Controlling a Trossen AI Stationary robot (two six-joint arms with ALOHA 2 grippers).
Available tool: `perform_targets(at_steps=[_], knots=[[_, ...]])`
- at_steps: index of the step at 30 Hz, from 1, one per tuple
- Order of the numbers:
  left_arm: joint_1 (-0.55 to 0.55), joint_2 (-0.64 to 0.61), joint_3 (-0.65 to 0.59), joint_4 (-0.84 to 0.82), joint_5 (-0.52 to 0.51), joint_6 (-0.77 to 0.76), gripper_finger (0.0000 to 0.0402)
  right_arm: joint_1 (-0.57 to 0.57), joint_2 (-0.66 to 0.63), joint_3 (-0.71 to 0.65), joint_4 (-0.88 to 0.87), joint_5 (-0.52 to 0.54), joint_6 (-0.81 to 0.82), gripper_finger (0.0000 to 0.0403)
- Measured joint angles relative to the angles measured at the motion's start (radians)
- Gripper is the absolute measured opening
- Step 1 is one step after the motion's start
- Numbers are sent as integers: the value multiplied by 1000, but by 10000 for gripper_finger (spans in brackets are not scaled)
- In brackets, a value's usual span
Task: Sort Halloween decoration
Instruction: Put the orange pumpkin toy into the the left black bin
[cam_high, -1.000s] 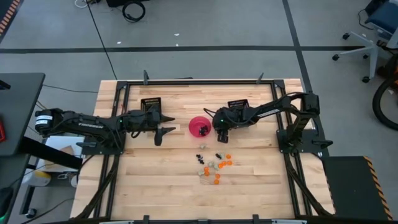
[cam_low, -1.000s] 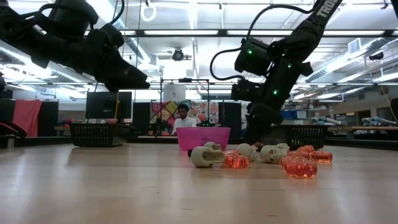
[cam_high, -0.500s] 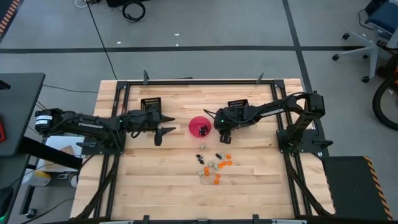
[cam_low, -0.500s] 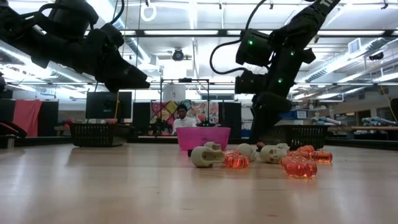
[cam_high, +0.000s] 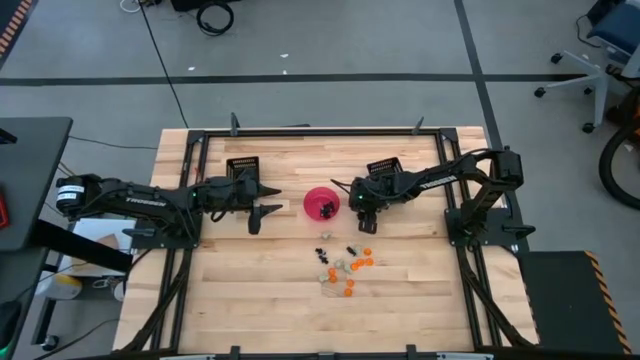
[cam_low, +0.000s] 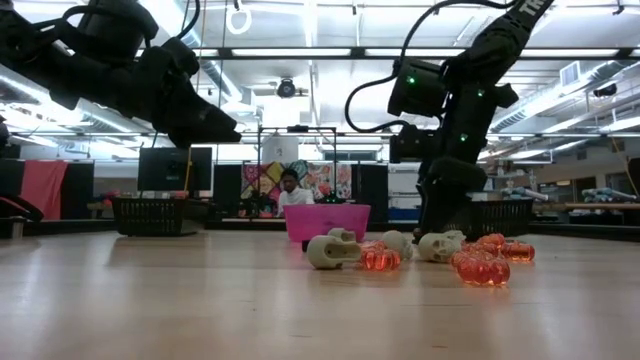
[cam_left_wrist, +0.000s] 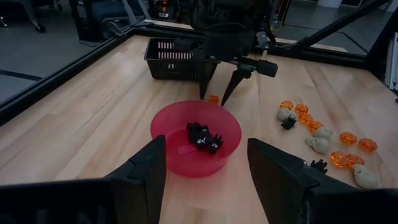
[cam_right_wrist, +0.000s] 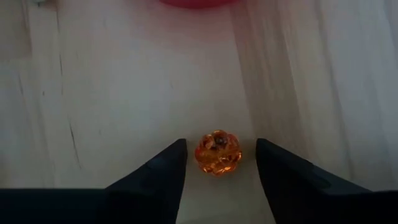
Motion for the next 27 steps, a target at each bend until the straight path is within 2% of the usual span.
perform_targets(at_steps=[14, 17, 20, 22, 27], knots=[[0, 0, 0, 4, 0, 5, 194, 19, 0, -6, 23, 9, -18, 105], [0, 0, 0, 4, 1, 3, 194, 27, 0, 1, 15, 12, -18, 102], [-3, 4, 0, 13, 57, 8, 194, 38, -9, 12, 0, 12, -17, 106], [-23, 24, -1, 27, 89, 60, 194, 48, -36, 24, 4, 12, -17, 108], [-107, 143, -1, 162, 82, 231, 194, 64, -96, 42, 31, -3, 10, 109]])
